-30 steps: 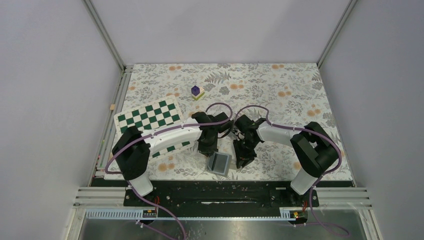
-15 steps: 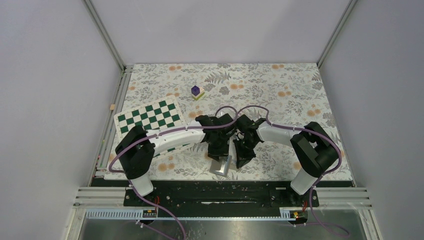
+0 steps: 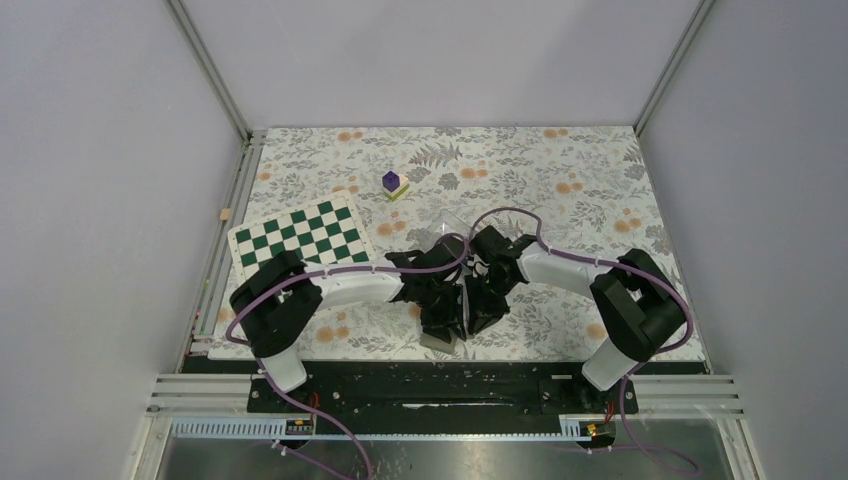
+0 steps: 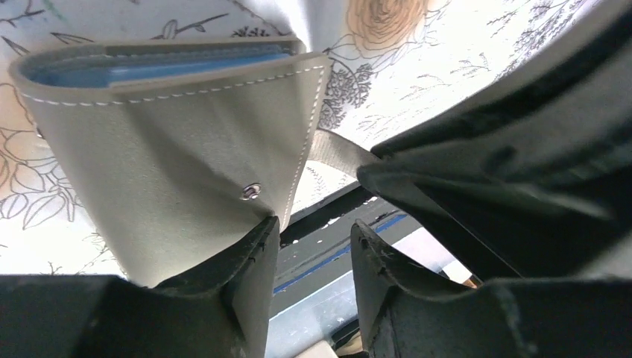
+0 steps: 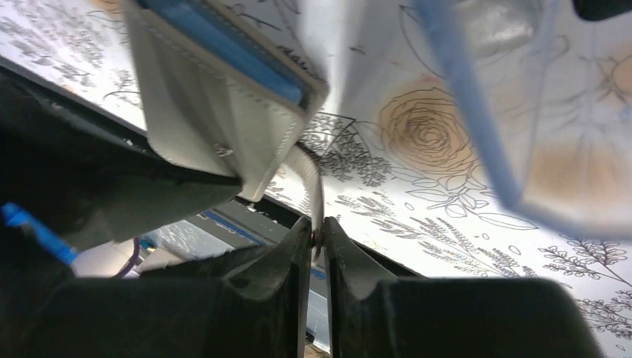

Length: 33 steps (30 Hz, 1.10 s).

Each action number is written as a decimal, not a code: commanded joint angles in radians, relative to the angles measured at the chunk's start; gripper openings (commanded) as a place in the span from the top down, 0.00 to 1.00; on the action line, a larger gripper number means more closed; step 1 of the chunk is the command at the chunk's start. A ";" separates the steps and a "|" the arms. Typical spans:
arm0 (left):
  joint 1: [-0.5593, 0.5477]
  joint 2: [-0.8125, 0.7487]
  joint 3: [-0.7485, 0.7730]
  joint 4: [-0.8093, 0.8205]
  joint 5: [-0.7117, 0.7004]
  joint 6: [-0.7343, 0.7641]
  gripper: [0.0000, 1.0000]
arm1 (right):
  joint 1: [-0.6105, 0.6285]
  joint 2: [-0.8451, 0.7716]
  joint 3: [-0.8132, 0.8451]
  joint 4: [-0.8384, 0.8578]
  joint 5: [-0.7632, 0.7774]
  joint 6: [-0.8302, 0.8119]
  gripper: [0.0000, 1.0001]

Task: Put the credit cards into the card holder
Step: Close the card holder at the corner of the board.

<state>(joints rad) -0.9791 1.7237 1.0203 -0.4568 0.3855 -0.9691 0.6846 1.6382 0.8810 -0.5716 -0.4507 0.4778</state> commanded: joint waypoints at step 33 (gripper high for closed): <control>0.062 -0.122 -0.079 0.061 -0.062 0.099 0.82 | 0.008 0.157 0.157 -0.002 -0.003 -0.005 0.81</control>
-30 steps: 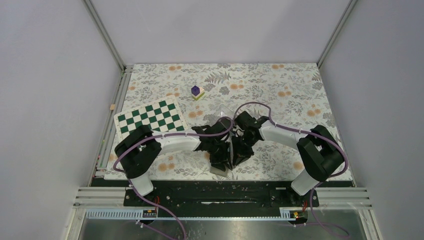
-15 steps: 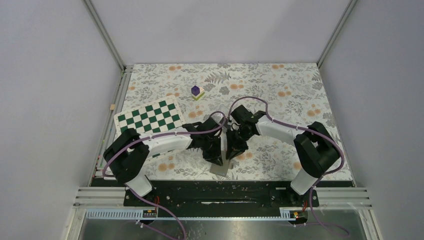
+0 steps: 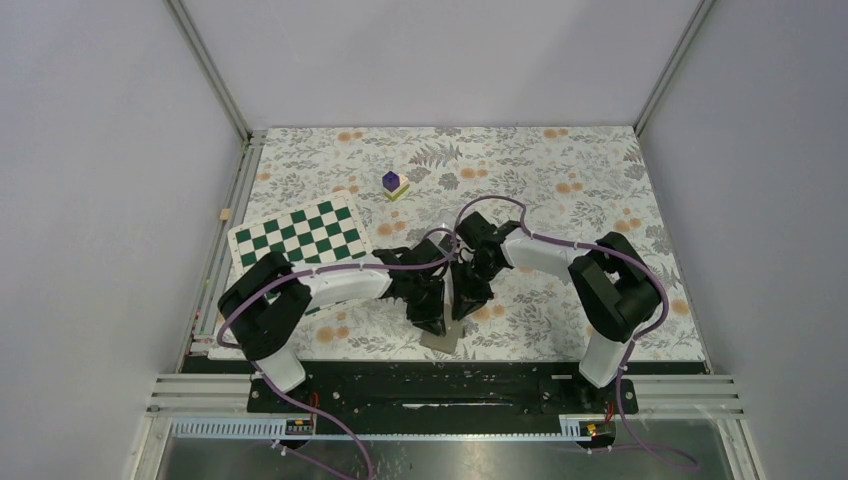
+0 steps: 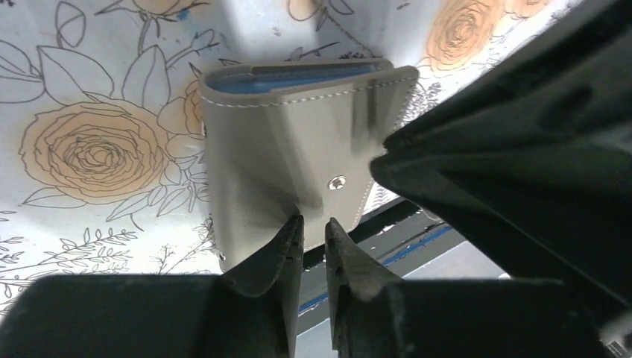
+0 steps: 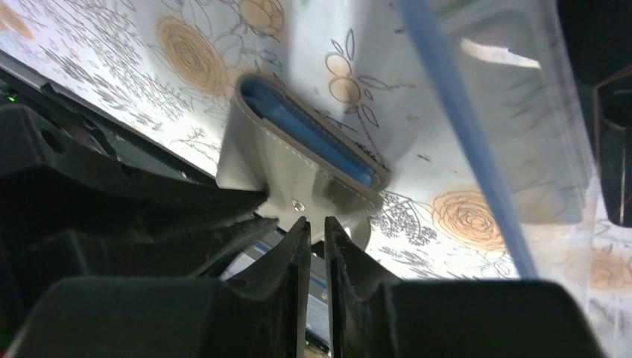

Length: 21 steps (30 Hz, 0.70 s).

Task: Put the credit cards into the card holder
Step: Close the card holder at the corner of the board.

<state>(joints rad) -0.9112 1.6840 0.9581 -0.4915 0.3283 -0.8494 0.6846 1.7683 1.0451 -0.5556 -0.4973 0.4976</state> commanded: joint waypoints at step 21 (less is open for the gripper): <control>-0.061 0.007 0.050 0.234 0.034 -0.057 0.73 | 0.008 0.048 -0.022 -0.024 0.077 -0.030 0.83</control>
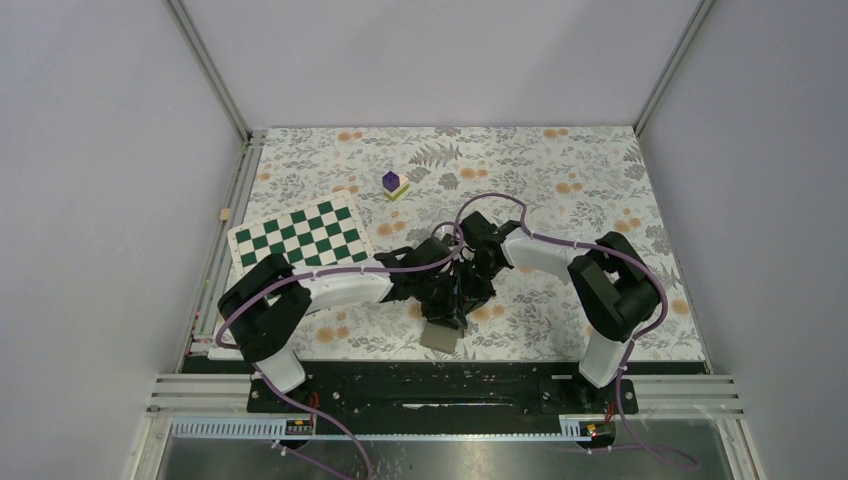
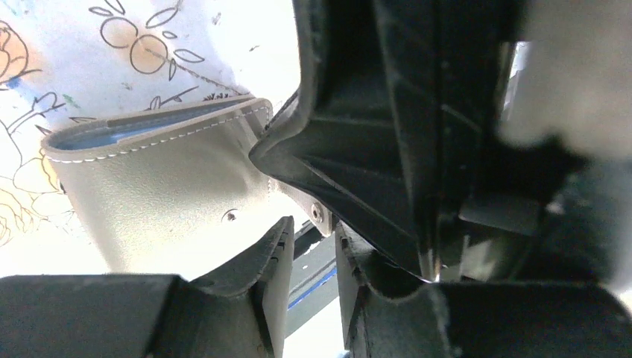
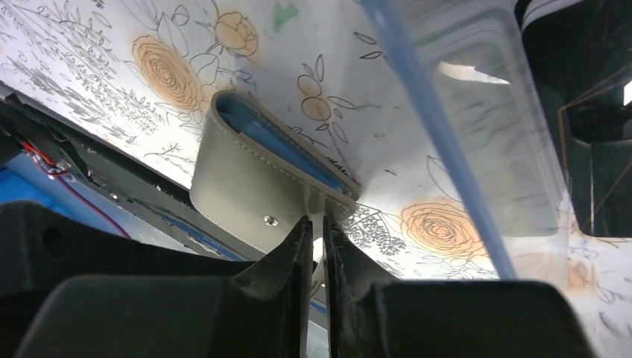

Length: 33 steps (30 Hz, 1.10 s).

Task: Put the credit cards into the card holder
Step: Close the card holder at the corner of the board.

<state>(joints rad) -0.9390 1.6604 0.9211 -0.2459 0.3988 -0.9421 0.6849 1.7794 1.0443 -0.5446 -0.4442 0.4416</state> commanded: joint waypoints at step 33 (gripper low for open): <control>-0.041 -0.004 0.017 0.040 -0.046 -0.018 1.00 | 0.008 0.051 -0.023 -0.034 0.018 0.021 0.83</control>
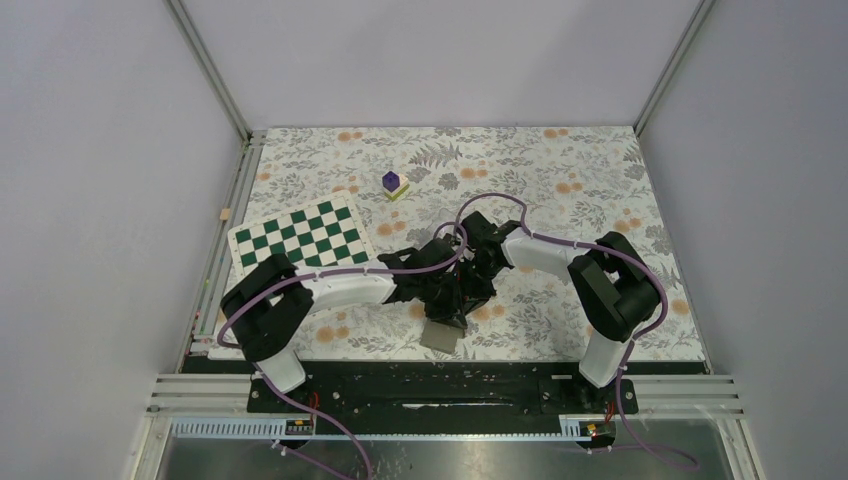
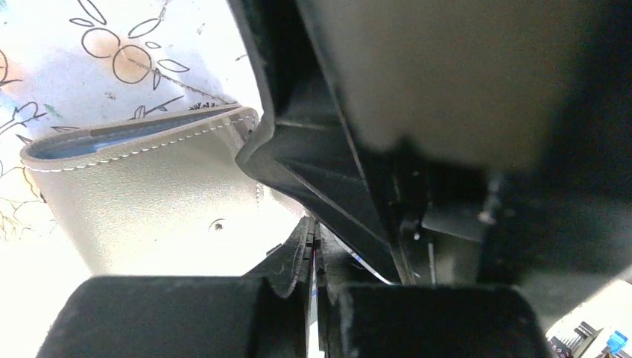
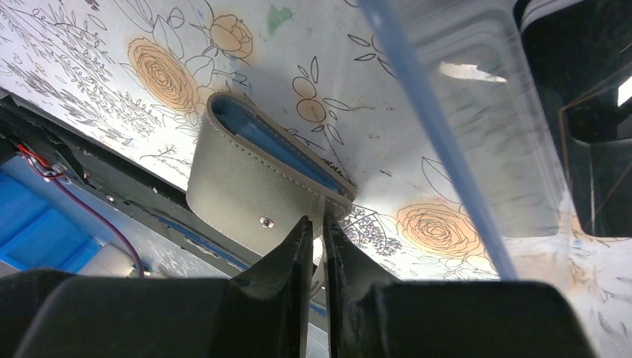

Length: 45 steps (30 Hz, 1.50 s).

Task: Put the credit cards into the card holder
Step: Close the card holder at the corner of the board.

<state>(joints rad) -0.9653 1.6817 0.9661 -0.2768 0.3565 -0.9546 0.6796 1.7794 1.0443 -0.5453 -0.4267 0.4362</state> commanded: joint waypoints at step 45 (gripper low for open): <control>0.044 -0.097 -0.180 0.312 0.062 -0.057 0.80 | 0.014 0.065 -0.022 -0.051 0.020 0.013 0.84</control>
<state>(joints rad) -0.9028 1.5608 0.7551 0.0170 0.4129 -1.0092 0.6876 1.7851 1.0443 -0.5327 -0.4313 0.4374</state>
